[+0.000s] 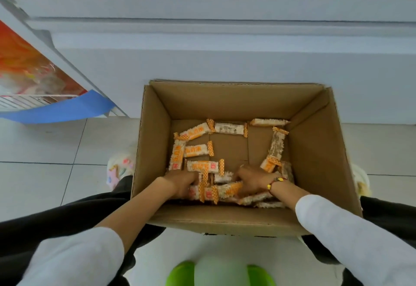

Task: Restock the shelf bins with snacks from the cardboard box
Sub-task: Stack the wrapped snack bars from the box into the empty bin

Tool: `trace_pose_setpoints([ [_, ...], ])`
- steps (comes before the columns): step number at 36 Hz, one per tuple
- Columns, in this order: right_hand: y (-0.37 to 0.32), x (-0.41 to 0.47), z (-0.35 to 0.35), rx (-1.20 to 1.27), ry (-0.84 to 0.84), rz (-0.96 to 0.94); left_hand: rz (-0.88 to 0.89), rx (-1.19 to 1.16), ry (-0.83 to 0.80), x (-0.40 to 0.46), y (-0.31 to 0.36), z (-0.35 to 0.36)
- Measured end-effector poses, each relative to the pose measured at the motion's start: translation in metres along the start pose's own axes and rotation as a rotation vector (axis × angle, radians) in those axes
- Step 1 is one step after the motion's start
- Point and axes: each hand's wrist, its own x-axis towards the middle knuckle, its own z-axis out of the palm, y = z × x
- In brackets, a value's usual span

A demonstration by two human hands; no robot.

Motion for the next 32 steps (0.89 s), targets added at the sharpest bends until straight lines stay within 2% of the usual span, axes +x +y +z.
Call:
trace_pose_setpoints([
  [2,0.001,-0.003,0.003,0.019,-0.069,0.037,-0.006,-0.007,0.029,-0.003,0.002,0.001],
  [6,0.0,-0.014,-0.002,0.087,-0.086,0.064,0.009,0.024,0.042,-0.011,0.008,-0.002],
  [9,-0.002,-0.021,-0.005,0.015,-0.134,0.057,0.036,0.061,0.044,-0.017,0.013,-0.008],
  [13,-0.008,-0.033,-0.024,0.038,-0.076,0.077,0.021,0.046,0.086,-0.03,0.012,-0.028],
  [17,-0.015,-0.066,-0.072,0.17,0.06,0.054,-0.047,-0.344,0.222,-0.056,0.01,-0.071],
  [19,-0.021,-0.086,-0.096,0.225,0.159,0.012,-0.015,-0.581,0.26,-0.076,0.009,-0.096],
  [22,-0.033,-0.111,-0.129,0.335,0.319,-0.053,0.008,-0.784,0.434,-0.113,0.01,-0.132],
  [25,-0.063,-0.145,-0.158,0.536,0.41,-0.14,-0.039,-1.055,0.64,-0.158,0.014,-0.163],
  [29,-0.108,-0.177,-0.188,0.705,0.543,-0.262,-0.039,-1.396,0.76,-0.213,0.015,-0.189],
  [32,-0.14,-0.194,-0.203,0.77,0.647,-0.325,-0.033,-1.555,0.836,-0.24,0.018,-0.197],
])
